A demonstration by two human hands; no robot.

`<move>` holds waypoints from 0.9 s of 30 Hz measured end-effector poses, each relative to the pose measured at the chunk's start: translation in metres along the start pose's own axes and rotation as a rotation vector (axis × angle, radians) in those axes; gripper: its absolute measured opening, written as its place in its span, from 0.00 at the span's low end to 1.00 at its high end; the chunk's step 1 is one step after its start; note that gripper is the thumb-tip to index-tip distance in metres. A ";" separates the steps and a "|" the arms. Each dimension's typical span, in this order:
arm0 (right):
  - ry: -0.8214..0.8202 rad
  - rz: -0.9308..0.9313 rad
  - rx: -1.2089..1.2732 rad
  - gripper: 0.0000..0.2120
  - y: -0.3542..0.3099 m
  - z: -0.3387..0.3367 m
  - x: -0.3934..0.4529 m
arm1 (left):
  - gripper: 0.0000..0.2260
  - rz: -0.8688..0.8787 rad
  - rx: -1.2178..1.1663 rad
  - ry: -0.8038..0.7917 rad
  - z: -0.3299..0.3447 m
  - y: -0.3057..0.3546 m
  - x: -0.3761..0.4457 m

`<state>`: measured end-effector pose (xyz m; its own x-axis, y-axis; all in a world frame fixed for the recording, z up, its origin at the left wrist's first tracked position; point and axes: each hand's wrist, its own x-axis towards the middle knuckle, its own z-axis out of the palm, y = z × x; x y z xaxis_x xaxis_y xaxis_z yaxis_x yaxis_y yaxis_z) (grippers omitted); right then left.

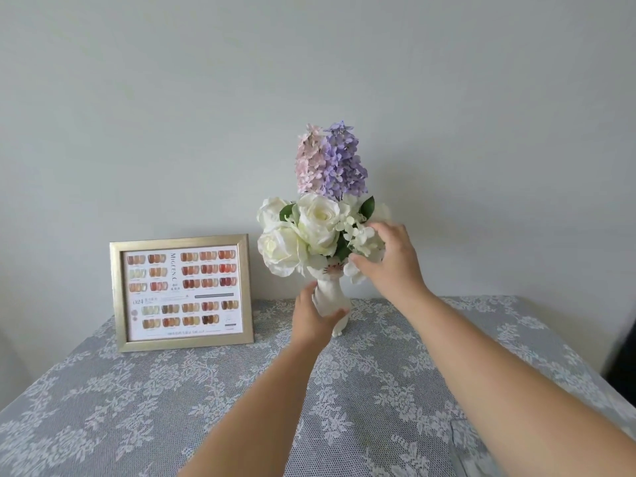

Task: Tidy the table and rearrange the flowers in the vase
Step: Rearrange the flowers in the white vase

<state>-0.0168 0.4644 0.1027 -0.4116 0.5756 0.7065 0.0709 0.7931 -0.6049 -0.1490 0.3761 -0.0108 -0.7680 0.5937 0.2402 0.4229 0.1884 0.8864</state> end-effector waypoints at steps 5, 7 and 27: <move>0.024 -0.034 0.066 0.21 0.004 0.002 0.001 | 0.38 0.001 -0.010 -0.004 0.005 -0.002 0.010; 0.048 -0.064 0.046 0.19 0.005 0.004 0.002 | 0.35 0.004 0.012 -0.017 0.007 0.002 0.016; 0.017 -0.254 -0.039 0.19 0.024 -0.013 0.032 | 0.29 0.007 -0.004 -0.292 -0.014 0.001 0.033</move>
<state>-0.0165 0.5038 0.1157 -0.4053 0.3597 0.8404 0.0023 0.9197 -0.3926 -0.1804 0.3849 0.0039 -0.5940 0.7950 0.1232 0.4254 0.1804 0.8869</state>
